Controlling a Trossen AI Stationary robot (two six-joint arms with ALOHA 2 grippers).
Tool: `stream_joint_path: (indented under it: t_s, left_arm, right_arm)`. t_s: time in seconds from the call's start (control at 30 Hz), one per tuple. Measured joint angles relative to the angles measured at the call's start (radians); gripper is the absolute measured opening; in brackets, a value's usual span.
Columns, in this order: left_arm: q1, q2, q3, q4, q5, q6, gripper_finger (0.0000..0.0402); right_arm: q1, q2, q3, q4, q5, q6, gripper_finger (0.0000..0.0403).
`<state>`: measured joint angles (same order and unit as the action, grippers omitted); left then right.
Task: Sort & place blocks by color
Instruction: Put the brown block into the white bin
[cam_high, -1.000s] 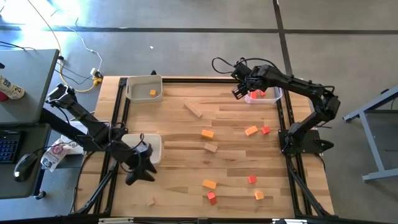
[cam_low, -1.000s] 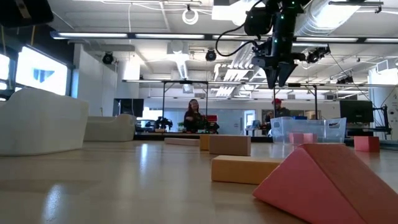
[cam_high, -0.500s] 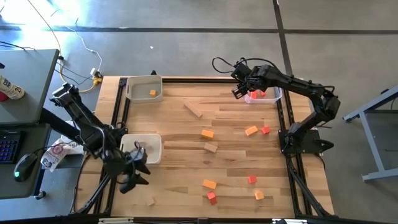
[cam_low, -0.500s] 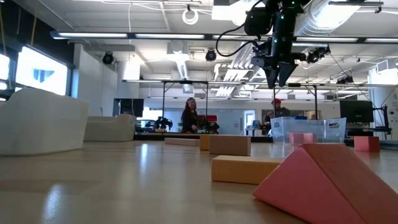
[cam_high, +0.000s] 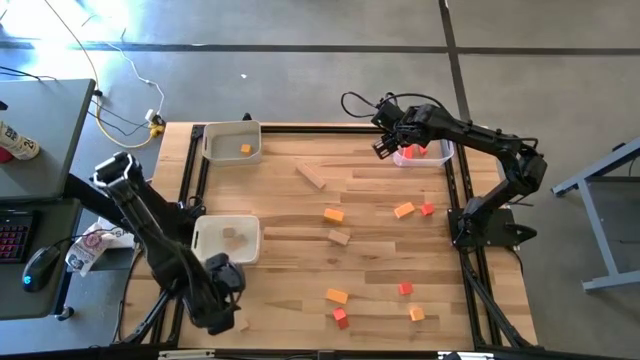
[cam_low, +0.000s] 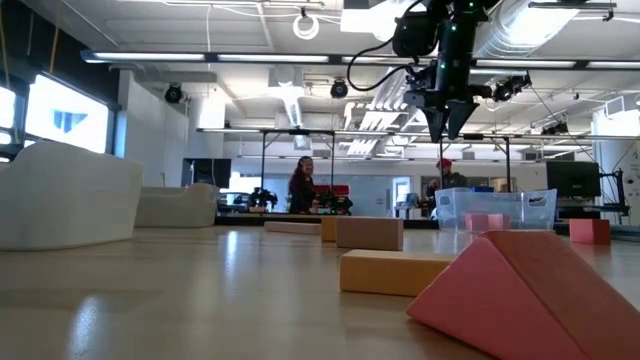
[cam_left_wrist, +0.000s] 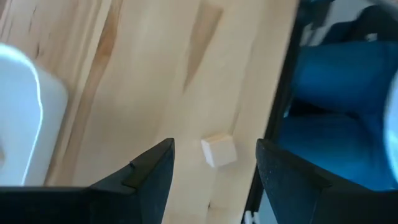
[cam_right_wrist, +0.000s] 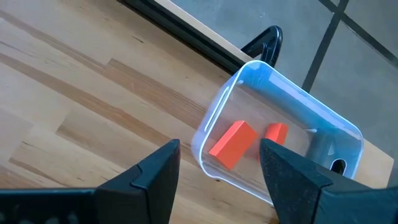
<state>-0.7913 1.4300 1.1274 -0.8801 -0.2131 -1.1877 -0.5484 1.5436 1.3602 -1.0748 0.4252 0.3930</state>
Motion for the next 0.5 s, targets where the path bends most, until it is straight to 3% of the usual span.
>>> stream_joint_path:
  t_s: [0.5]
  left_arm:
    - [-0.041,0.181,0.063,-0.051,0.062,-0.146,0.0213]
  right_arm:
    - [0.002,0.000,0.000,-0.002,-0.001,0.003,0.0206]
